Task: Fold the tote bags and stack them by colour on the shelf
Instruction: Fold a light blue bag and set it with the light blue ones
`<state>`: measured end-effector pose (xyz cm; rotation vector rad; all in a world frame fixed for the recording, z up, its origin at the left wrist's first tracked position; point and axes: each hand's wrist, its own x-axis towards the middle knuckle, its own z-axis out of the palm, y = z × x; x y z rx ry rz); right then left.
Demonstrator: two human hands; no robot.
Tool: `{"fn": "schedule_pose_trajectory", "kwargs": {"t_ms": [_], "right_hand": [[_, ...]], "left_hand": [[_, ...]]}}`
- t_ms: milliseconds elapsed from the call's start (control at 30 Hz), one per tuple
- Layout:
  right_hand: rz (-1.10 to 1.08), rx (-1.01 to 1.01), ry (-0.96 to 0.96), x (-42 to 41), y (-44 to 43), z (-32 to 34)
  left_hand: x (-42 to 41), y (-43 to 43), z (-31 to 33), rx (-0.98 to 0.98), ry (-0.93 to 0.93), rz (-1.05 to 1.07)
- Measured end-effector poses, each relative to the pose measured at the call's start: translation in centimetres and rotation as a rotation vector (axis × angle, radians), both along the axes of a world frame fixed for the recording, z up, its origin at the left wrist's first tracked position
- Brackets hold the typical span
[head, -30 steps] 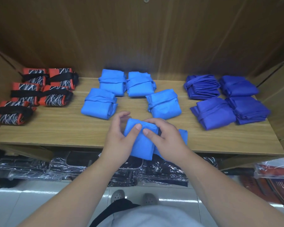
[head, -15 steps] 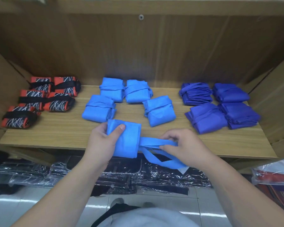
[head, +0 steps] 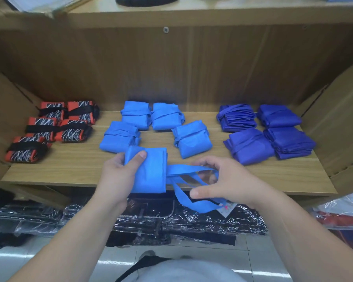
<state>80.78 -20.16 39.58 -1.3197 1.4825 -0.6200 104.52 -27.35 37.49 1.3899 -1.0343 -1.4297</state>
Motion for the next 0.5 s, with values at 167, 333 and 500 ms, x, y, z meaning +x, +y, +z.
{"fn": "schedule_pose_trajectory", "kwargs": {"t_ms": [167, 333, 500], "right_hand": [[-0.009, -0.195, 0.181, -0.2, -0.5, -0.7], [-0.122, -0.026, -0.343, -0.8, -0.5, 0.2], [-0.276, -0.015, -1.017, -0.4, -0.4, 1.0]], "left_hand": [[-0.2, 0.0, 1.6, -0.103, -0.045, -0.036], [-0.1, 0.6, 0.8, -0.152, -0.151, -0.081], [-0.1, 1.1, -0.9, -0.170, -0.274, -0.089]]}}
